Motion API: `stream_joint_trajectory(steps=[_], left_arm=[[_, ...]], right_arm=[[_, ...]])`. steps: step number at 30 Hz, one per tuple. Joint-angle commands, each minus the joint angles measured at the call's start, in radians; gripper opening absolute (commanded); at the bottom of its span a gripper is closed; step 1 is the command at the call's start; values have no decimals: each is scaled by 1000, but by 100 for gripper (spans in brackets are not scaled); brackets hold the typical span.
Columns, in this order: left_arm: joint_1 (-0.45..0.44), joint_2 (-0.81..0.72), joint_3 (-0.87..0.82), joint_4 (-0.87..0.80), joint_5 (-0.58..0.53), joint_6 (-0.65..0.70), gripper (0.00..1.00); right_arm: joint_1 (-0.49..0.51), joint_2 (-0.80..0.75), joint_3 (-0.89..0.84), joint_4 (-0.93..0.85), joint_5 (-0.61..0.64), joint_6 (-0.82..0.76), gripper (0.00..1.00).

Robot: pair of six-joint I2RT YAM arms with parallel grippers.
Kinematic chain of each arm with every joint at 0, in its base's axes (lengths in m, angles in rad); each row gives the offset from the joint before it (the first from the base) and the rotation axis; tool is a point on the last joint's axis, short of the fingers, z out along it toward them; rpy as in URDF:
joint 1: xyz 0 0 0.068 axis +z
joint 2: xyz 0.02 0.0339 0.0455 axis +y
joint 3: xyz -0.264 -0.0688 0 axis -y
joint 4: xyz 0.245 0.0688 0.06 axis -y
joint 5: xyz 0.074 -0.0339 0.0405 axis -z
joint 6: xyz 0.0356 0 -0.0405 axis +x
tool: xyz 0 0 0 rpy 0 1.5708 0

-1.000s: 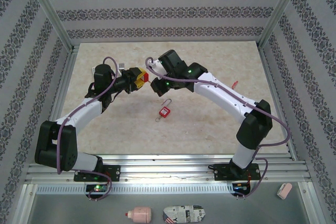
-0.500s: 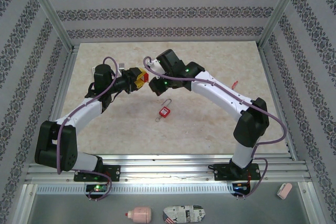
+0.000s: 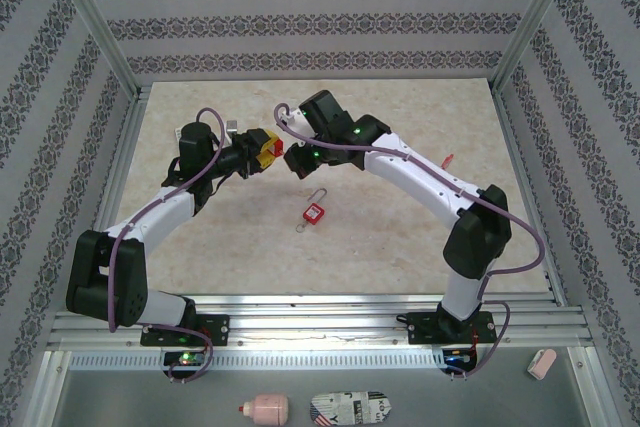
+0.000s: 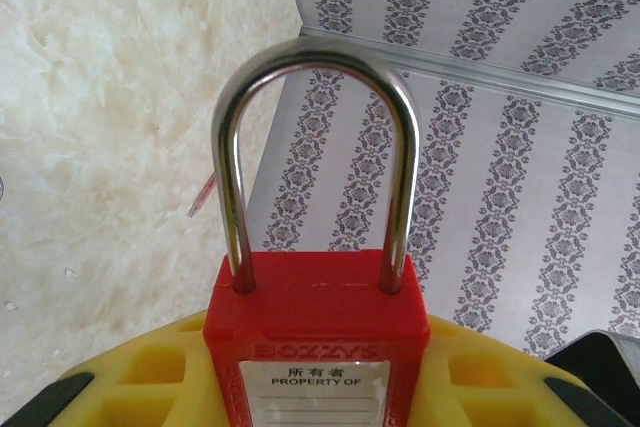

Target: Unlock with the key

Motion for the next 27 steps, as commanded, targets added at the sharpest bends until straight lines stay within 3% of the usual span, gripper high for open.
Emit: stream_joint_trajectory(steps=[1,11,20,27], left_arm=[[4,-34,-4,8,19,22,0],[5,-34,3,-6,25,37,0],[-13,-48,83,-280,10,195,0],[-27,-25,104,-329,-1,194,0]], right_arm=[[-5,20,36,-6,-21,3,0],[-7,27,43,-10,-8,-3,0],[-1,60,103,-37,14,-15,0],[32,78,138,-40,61,-36,0]])
